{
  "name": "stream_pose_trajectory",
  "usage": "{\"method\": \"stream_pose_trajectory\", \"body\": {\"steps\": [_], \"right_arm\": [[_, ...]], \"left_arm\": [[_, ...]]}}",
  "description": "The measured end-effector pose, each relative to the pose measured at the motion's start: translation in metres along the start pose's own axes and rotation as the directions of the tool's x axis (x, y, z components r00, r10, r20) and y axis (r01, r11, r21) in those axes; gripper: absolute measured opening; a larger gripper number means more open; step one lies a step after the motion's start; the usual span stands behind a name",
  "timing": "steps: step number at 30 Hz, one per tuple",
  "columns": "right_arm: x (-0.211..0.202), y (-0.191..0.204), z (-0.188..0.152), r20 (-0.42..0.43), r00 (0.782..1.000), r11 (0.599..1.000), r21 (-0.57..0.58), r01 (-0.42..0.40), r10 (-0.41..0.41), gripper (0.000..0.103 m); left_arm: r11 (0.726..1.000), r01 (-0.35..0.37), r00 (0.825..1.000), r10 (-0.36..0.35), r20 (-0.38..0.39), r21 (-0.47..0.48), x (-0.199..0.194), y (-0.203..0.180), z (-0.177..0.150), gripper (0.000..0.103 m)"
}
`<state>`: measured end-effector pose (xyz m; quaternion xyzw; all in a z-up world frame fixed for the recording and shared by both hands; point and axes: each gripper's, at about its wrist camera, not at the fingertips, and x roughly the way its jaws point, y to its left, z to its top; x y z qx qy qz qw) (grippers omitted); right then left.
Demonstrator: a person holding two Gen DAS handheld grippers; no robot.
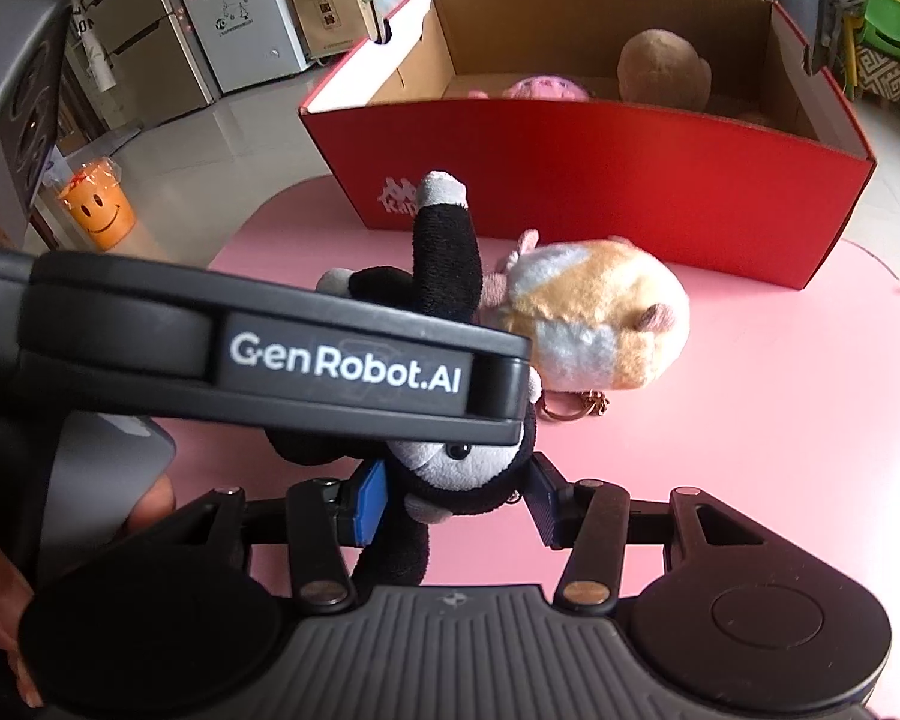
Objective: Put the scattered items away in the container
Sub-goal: 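Lift the panda plush off the hamster plush with both grippers, then carry the panda plush over the red box with both grippers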
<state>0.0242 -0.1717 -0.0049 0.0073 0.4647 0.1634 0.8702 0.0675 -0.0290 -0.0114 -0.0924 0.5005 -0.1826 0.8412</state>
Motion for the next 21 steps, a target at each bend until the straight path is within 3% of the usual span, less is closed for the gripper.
{"method": "stream_pose_trajectory", "body": {"steps": [9,21], "right_arm": [[-0.021,0.006,0.016,0.028,1.000,0.999,-0.042,0.009,-0.008,0.050],[-0.034,0.001,0.043,0.053,0.998,0.997,-0.073,-0.012,0.016,0.050]], "left_arm": [[0.999,-0.037,0.998,0.037,0.059,0.004,-0.013,-0.033,0.021,0.082],[0.997,-0.066,0.991,0.069,0.119,-0.028,-0.030,-0.049,0.042,0.082]]}}
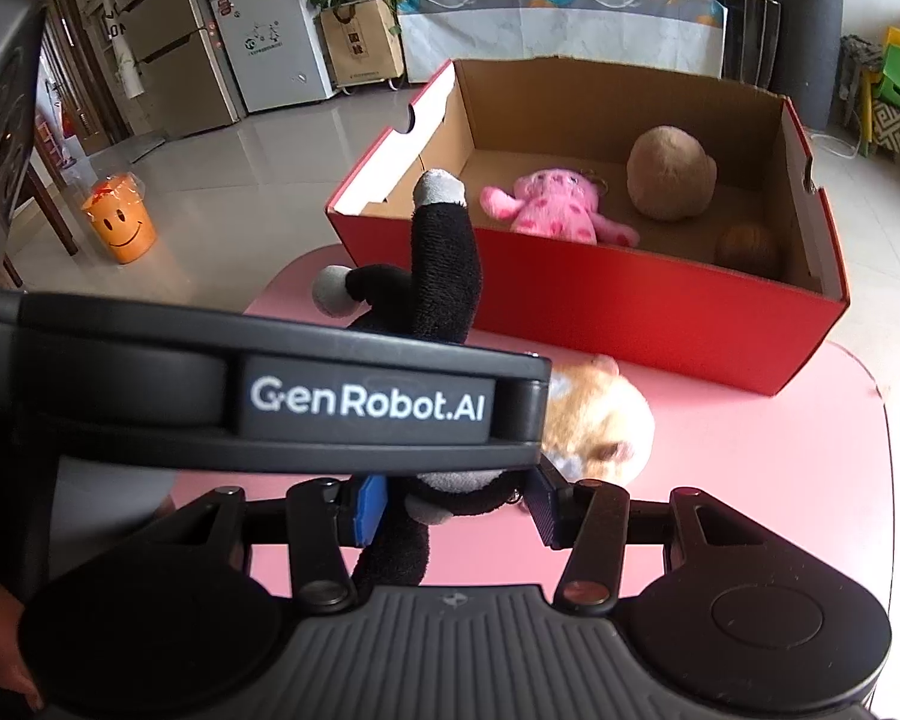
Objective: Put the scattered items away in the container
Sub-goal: 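Carry the panda plush over the red box with both grippers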
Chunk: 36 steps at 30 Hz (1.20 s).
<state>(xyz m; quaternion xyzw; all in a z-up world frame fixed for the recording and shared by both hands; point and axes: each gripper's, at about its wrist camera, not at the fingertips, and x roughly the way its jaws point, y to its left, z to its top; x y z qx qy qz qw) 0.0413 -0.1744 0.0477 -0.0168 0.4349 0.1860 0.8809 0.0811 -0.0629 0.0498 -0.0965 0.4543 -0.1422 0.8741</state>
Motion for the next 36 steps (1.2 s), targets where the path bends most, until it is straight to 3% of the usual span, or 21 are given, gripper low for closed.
{"method": "stream_pose_trajectory", "body": {"steps": [12,36], "right_arm": [[-0.018,-0.009,0.025,0.055,0.999,0.999,-0.054,0.004,-0.001,0.050],[-0.019,-0.028,0.083,0.227,0.973,0.999,-0.007,0.032,-0.030,0.050]], "left_arm": [[1.000,-0.004,0.998,0.003,0.061,0.002,-0.013,-0.018,0.024,0.082],[0.999,0.023,0.978,-0.031,0.208,0.041,-0.008,-0.032,0.089,0.082]]}}
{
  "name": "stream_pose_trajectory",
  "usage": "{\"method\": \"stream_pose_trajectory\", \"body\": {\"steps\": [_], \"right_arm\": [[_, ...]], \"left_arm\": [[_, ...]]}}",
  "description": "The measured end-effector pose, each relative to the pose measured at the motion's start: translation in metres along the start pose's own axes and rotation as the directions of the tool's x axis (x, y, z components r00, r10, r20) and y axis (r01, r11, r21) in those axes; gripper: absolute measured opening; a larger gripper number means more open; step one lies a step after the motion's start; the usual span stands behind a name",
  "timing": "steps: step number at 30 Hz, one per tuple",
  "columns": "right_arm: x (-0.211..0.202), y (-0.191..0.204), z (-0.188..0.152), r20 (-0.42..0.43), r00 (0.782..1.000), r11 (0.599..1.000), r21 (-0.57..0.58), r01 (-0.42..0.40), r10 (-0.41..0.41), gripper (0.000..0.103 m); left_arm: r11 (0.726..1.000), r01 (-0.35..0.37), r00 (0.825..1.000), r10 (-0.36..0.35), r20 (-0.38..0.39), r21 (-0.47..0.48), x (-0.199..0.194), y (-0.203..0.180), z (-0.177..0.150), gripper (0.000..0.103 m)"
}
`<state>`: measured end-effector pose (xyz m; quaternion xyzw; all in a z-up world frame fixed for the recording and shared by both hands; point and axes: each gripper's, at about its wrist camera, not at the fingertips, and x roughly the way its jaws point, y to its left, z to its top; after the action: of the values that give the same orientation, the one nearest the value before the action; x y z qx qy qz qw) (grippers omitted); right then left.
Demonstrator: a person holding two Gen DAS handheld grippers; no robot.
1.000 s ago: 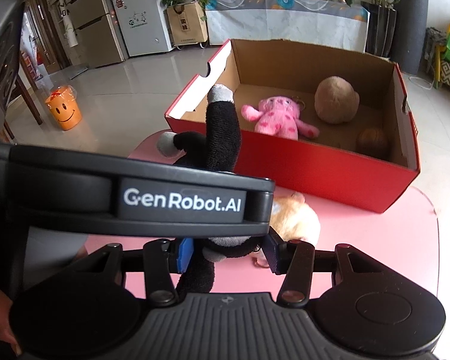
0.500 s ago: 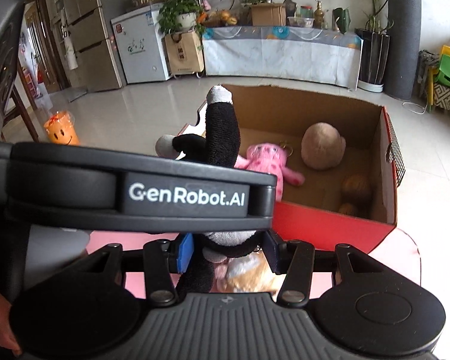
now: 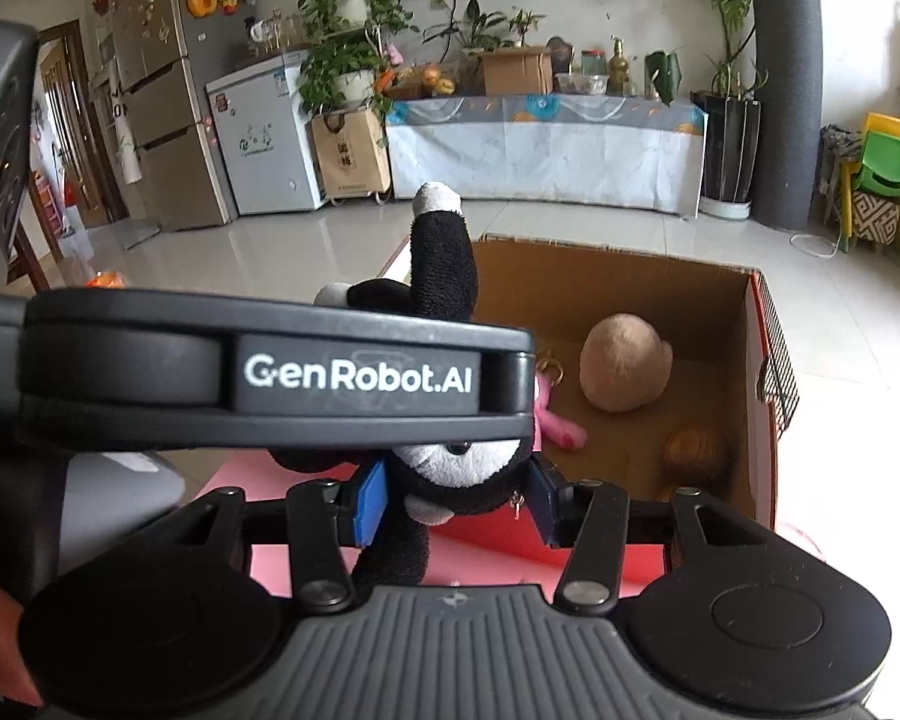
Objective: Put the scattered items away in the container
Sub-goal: 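Carry the panda plush over the red box with both grippers, then lower the panda plush into the box and open both grippers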
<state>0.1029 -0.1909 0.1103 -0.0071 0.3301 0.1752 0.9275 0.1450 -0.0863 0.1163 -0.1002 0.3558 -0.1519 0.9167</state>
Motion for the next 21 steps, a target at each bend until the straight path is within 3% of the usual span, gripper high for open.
{"method": "stream_pose_trajectory", "body": {"steps": [7,21], "right_arm": [[0.014,-0.004,0.015,0.035,0.999,1.000,0.001,0.015,-0.015,0.050],[0.043,-0.013,0.023,0.039,0.999,1.000,-0.013,0.022,-0.021,0.050]], "left_arm": [[1.000,0.003,0.999,-0.003,0.042,0.011,0.011,0.001,0.013,0.082],[0.999,0.046,0.999,-0.046,0.025,-0.016,0.044,0.022,0.030,0.082]]}}
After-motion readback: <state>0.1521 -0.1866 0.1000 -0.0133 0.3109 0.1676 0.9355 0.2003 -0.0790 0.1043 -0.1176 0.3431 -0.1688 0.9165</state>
